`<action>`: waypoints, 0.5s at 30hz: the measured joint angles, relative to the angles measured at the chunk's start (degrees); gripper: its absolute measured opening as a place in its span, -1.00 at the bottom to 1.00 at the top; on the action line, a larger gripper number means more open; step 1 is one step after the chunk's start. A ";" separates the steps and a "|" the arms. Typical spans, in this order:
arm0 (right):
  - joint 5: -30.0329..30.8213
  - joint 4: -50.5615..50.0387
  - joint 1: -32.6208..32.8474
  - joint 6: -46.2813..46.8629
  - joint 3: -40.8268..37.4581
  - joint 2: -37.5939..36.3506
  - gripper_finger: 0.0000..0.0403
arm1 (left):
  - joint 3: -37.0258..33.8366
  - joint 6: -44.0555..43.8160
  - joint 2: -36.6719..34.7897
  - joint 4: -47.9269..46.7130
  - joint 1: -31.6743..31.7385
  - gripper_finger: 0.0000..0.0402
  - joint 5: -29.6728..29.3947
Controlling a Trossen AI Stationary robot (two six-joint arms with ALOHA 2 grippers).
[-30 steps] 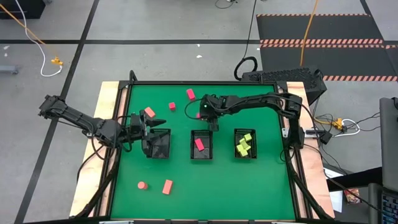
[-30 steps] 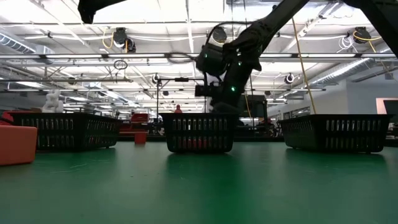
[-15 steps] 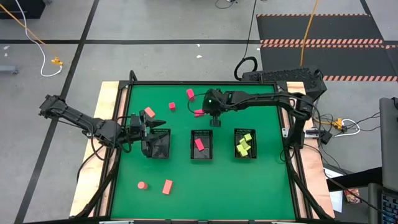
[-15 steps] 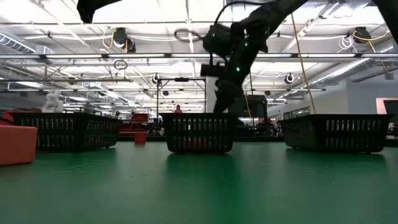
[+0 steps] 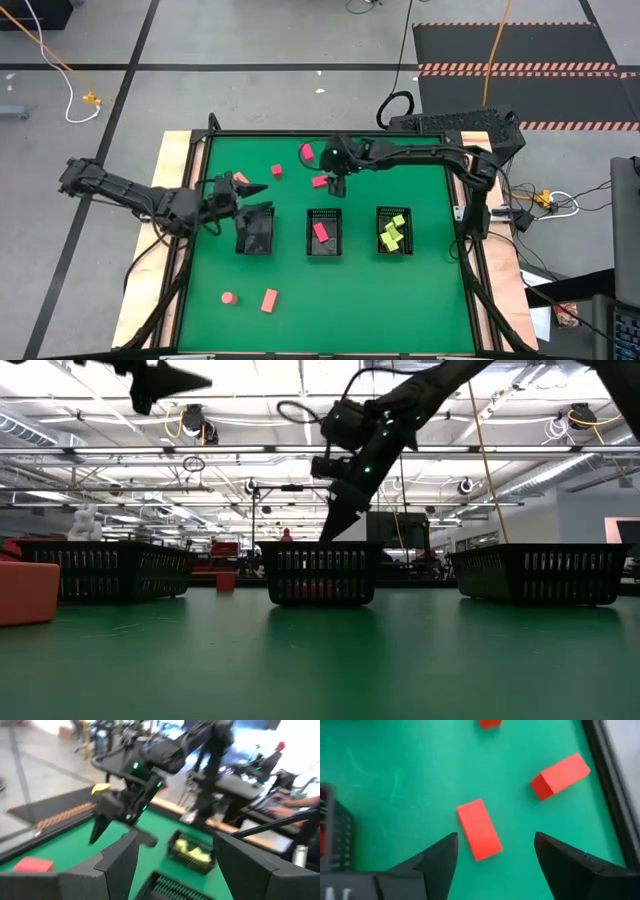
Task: Sort & place blocks by color
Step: Put the red block into the middle black basket
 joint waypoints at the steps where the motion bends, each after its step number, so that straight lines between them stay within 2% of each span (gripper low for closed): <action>1: -1.02 -1.71 -0.48 0.18 1.41 0.93 0.29 | -0.01 -1.26 0.00 -1.52 1.07 0.27 0.02; 4: -4.63 -5.50 -1.66 0.48 6.10 4.16 0.26 | 0.00 -4.79 0.00 -5.36 4.71 0.27 0.83; 8: -6.81 -12.73 -2.85 -0.82 10.40 8.39 0.19 | 0.00 -8.05 0.98 -7.28 9.12 0.27 5.15; 15: -8.10 -15.86 -3.64 -2.81 13.26 11.82 0.15 | 0.01 -9.46 3.87 -6.30 10.44 0.27 6.69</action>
